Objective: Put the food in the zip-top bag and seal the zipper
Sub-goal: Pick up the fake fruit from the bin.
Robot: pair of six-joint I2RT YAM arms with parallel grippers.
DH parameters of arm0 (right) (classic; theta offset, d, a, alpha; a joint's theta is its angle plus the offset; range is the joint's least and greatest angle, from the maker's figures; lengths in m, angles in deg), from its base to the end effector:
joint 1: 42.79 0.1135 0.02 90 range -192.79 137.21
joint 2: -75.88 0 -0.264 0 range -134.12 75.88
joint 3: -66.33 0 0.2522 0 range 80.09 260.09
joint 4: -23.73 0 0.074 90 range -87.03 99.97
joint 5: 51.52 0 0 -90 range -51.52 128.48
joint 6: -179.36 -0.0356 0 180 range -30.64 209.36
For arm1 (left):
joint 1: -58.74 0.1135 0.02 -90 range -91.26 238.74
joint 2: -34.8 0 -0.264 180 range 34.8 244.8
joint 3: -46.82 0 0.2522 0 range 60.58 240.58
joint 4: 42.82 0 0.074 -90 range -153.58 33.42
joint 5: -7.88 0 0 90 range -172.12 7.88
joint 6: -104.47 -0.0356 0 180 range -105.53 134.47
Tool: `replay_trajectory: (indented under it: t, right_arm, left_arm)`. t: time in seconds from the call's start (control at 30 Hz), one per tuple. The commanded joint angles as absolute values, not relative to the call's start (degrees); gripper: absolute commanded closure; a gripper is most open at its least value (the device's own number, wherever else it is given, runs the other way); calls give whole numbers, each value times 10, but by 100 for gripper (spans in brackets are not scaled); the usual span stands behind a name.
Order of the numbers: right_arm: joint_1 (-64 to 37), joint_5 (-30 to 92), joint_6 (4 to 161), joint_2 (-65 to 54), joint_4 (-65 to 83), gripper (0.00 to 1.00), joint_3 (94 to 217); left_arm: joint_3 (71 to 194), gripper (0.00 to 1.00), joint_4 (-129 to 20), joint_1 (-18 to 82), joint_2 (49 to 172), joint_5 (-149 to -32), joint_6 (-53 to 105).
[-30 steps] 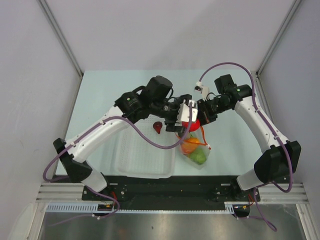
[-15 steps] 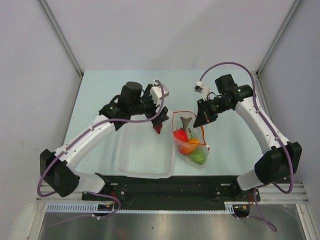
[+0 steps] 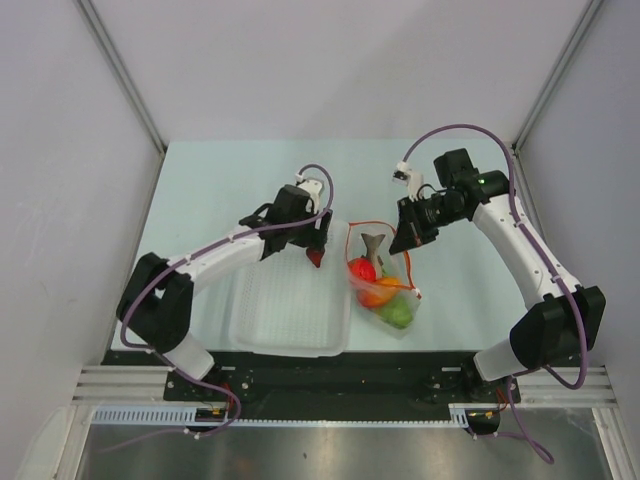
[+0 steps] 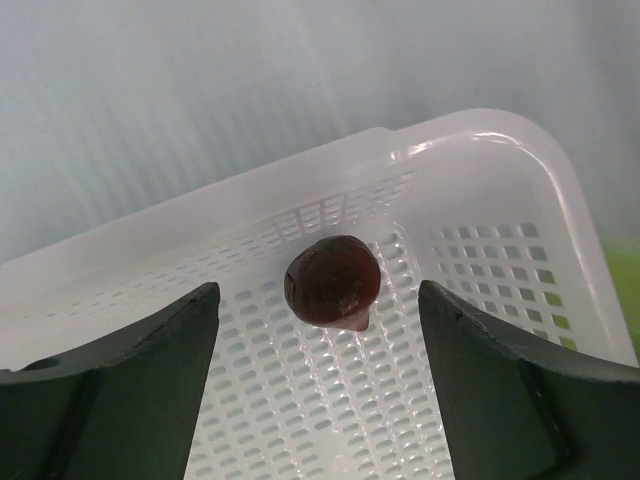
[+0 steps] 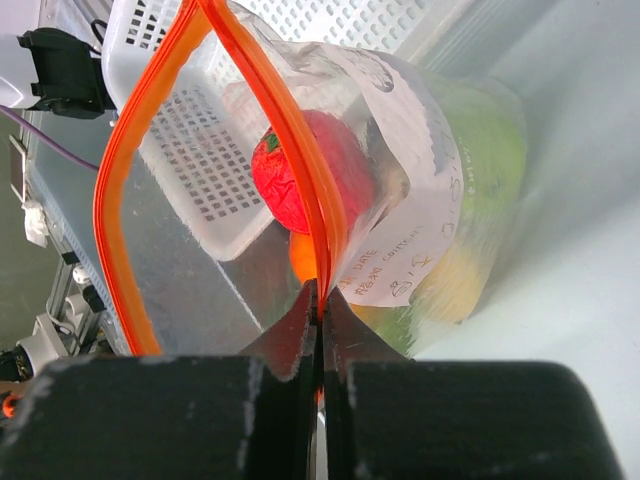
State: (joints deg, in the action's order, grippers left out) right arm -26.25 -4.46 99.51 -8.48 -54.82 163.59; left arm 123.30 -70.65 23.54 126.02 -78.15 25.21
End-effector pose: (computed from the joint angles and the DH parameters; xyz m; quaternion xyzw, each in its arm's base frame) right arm 0.2626 0.1033 0.3414 -0.2851 0.8673 0.3682 0.1760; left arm 0.2876 -0.1998 0.2392 0.1802 0.8972 -0.1277 0.3825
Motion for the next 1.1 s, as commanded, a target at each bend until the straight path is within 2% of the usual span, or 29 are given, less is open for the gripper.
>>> replay_trajectory:
  t: [0.0, 0.6, 0.83, 0.93, 0.97, 1.07]
  right_arm:
    - [-267, -45, 995, -66, -538, 100, 1636]
    - [-271, -45, 995, -73, -541, 100, 1637]
    - [-272, -42, 995, -67, -541, 100, 1636]
    - [-273, -41, 995, -65, -542, 100, 1633]
    - [-272, -41, 996, -66, -542, 100, 1633]
    - [-275, -41, 999, -67, -543, 100, 1632]
  left_arm:
    - [1251, 17, -674, 238, 1293, -757, 326]
    - [1233, 26, -652, 245, 1359, -782, 364]
    - [1210, 24, -650, 247, 1364, -788, 373]
    - [1211, 31, -649, 248, 1358, -792, 368]
    - [1214, 39, -654, 249, 1354, -793, 367]
    - [1221, 50, -656, 249, 1316, -816, 357]
